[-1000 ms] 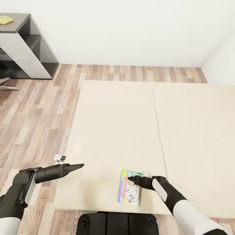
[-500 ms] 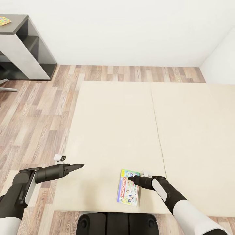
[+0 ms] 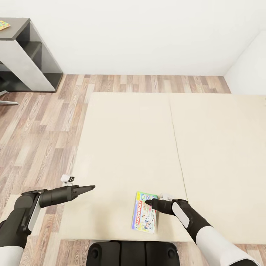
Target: Put all the toys in the child's room - the three board games (two on the bed and one on the table), the two jigsaw puzzles on the table, and the tennis ball on the table - inside the toy box on the table in the child's room.
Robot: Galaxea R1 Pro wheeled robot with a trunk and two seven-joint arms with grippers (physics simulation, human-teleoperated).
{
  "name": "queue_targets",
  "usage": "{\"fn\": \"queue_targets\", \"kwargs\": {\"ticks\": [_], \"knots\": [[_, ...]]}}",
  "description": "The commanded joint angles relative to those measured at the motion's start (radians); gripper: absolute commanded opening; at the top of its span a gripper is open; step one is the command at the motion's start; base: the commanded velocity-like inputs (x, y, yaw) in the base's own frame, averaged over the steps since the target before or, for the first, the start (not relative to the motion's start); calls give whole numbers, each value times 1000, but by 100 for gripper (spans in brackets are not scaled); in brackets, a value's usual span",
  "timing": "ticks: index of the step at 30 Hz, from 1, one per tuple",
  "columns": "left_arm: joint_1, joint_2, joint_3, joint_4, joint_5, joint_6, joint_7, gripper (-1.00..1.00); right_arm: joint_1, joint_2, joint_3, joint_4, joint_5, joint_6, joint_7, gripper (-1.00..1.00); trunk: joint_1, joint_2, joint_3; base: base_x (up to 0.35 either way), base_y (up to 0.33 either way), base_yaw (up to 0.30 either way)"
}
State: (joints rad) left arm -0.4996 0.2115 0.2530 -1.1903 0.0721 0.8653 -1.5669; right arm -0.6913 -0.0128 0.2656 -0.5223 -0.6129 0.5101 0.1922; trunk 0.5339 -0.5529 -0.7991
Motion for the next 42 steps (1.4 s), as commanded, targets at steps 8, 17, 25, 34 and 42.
{"fn": "queue_targets", "kwargs": {"ticks": [8, 17, 25, 34, 42], "knots": [[0, 0, 0, 0, 0, 11, -4, 100, -1, -1, 4, -1, -1, 2, 1, 100, 0, -1, 2, 0, 0, -53], [0, 0, 0, 0, 0, 11, -4, 100, -1, -1, 4, -1, -1, 2, 1, 100, 0, -1, 2, 0, 15, -3], [0, 0, 0, 0, -1, 11, -4, 100, -1, -1, 4, -1, 0, 2, 1, 100, 0, -1, 2, 0, 57, 0], [0, 0, 0, 0, -1, 11, -4, 100, -1, -1, 4, -1, 0, 3, 1, 100, 0, -1, 2, 0, 41, 0], [0, 0, 0, 0, -1, 11, -4, 100, -1, -1, 4, -1, -1, 2, 1, 100, 0, -1, 2, 0, 43, 0]]}}
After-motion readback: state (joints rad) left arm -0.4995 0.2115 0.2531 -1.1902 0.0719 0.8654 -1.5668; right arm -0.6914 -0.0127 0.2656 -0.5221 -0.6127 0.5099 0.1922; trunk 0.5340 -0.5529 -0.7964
